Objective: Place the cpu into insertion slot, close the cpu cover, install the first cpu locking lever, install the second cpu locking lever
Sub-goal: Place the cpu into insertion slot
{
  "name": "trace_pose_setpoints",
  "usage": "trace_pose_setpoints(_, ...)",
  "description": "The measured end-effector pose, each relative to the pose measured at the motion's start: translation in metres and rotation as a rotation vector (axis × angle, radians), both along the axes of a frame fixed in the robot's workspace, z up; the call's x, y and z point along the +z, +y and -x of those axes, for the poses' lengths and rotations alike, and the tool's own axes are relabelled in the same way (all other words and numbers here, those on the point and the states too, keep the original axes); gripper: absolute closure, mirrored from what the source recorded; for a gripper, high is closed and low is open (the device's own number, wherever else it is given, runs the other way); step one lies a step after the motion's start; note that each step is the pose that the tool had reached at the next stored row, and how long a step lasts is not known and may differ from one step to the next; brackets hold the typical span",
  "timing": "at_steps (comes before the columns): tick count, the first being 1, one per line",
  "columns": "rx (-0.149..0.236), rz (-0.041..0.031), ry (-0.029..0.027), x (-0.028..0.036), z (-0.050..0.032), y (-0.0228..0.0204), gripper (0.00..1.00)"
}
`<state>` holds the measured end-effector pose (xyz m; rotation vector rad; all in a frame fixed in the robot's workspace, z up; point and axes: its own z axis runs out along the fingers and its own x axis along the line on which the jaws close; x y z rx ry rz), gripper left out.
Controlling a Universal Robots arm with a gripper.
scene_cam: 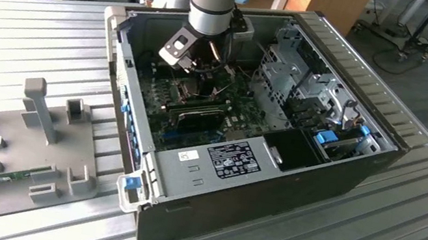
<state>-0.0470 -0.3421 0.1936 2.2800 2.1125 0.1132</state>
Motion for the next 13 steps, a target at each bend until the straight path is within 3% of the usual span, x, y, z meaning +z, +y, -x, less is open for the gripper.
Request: trace_pose_setpoints(13,0.000,0.0003,0.0002,-0.0001,0.0000,0.0014,0.25)
